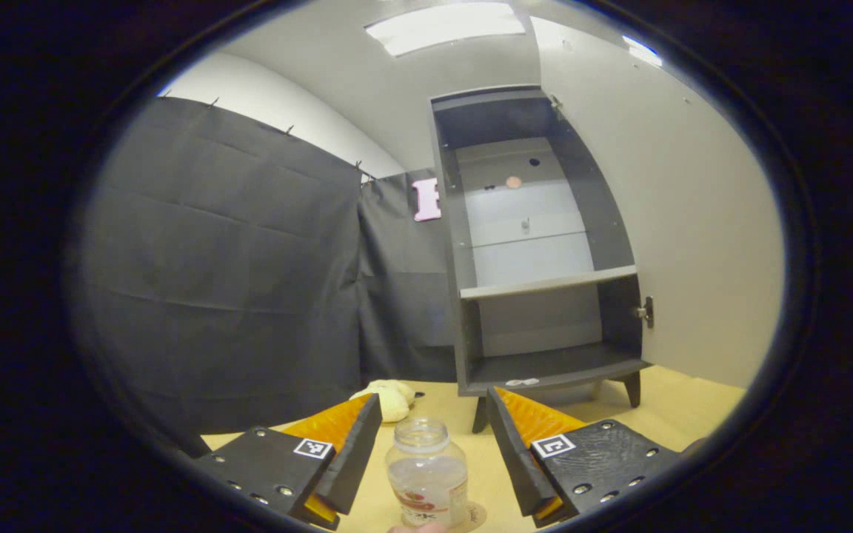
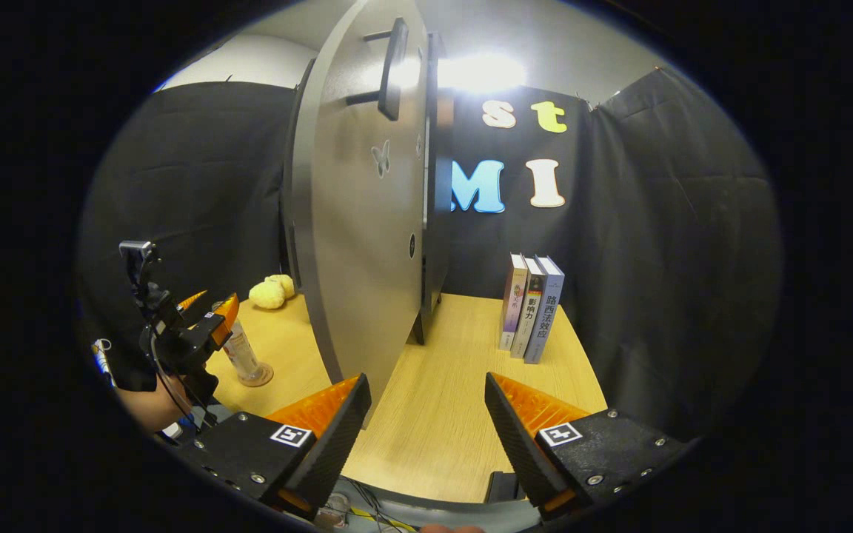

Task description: Open the cabinet door with the right hand, grasp the bottle in the cabinet with the left hand and place it on the coaster, then close the cabinet door with the right hand.

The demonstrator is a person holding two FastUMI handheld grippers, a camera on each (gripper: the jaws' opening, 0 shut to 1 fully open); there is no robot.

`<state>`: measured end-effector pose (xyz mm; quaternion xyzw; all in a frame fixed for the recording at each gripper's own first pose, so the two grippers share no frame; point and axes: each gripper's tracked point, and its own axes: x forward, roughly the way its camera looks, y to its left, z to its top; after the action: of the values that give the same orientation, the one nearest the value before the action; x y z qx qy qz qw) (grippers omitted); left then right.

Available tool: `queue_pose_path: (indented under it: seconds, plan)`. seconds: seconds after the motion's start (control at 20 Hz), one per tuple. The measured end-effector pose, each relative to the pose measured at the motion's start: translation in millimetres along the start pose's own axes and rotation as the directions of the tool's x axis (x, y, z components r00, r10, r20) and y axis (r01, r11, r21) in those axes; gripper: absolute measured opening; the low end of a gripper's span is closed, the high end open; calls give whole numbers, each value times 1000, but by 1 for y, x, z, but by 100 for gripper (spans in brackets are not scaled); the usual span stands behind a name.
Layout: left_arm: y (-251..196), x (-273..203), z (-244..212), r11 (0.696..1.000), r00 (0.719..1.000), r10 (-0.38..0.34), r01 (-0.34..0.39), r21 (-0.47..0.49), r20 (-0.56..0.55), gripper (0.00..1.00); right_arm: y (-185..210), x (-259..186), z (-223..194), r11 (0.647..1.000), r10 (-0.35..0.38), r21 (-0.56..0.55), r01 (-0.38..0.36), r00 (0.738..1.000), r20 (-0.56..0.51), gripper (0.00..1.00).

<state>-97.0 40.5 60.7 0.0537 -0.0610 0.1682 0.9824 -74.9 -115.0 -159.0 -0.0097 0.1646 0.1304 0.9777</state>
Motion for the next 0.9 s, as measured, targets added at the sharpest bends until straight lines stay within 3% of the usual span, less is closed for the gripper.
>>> queue_pose_path:
  seconds: [0.5, 0.7, 0.9]
  plan:
    - [-9, -9, 129, 994, 996, -91, 90, 67, 20, 82, -24, -5, 86, 996, -45, 83, 31, 985, 165, 96]
    - [-25, -23, 168, 982, 981, -189, 190, 19, -40, 82, -30, -7, 118, 993, -50, 116, 25, 975, 217, 96]
    - [-28, -28, 208, 972, 970, -234, 234, -11, -61, 82, -42, -4, 141, 986, -83, 161, 46, 968, 235, 95]
